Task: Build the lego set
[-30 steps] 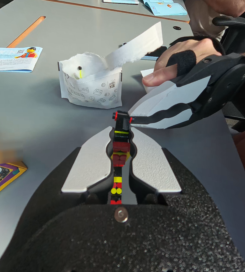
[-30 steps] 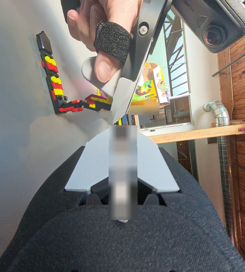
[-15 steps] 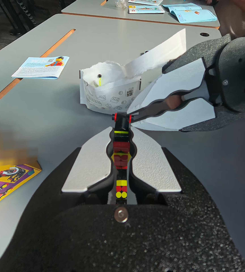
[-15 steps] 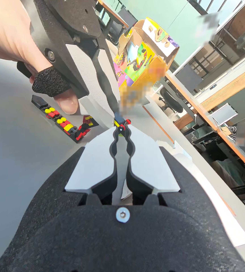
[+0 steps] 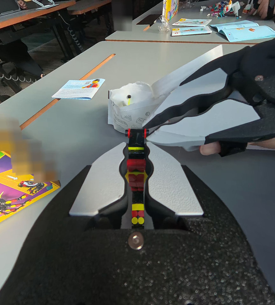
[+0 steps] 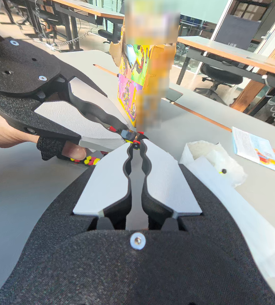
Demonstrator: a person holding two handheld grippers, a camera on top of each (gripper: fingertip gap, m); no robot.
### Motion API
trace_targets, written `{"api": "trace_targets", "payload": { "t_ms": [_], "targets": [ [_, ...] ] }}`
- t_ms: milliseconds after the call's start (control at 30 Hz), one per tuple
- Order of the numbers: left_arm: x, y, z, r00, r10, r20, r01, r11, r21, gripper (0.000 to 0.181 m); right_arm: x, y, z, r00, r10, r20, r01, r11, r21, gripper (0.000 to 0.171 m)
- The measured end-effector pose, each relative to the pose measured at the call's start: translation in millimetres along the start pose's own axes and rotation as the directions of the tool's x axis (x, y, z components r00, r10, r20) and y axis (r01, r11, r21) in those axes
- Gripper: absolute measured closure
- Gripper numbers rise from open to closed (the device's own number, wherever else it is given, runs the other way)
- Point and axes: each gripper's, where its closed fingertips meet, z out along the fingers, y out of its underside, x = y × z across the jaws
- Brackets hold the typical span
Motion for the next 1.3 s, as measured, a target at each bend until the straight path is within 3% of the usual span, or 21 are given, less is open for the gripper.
{"api": "trace_targets", "payload": {
  "t_ms": [100,200,333,633,867,967,1167,1300],
  "targets": [
    [0,3,1,1.000,0.002,-0.003,-0.002,1.000,0.000,0.165,-2,1,0,0.975,0.191,0.116,-0.193,0.981,0.013,0.164],
    [1,2,2,1.000,-0.009,-0.010,0.009,1.000,0.014,0.165,-1,0,-1,0.964,0.227,0.136,-0.233,0.972,0.029,0.164],
    [1,1,4,1.000,0.004,0.005,-0.004,1.000,0.017,0.164,1,2,-2,1.000,0.019,0.023,-0.019,1.000,0.022,0.164],
    [0,1,6,1.000,-0.014,0.005,0.014,1.000,0.022,0.164,4,2,-1,0.966,-0.234,-0.109,0.235,0.972,0.001,0.164],
    [-1,0,6,1.000,-0.028,-0.006,0.029,0.999,0.033,0.164,5,2,-1,0.949,-0.284,-0.136,0.287,0.958,-0.003,0.164],
    [0,0,6,0.999,-0.044,-0.028,0.045,0.998,0.037,0.164,5,2,-2,0.909,-0.376,-0.181,0.380,0.925,-0.014,0.164],
    [5,2,2,0.995,-0.029,-0.099,0.033,0.999,0.034,0.164,1,3,-2,0.983,-0.180,-0.044,0.181,0.983,0.016,0.163],
    [5,3,-11,0.970,-0.097,-0.225,0.102,0.995,0.010,0.164,-10,0,-11,0.912,-0.402,-0.079,0.405,0.914,0.027,0.161]
  ]
}}
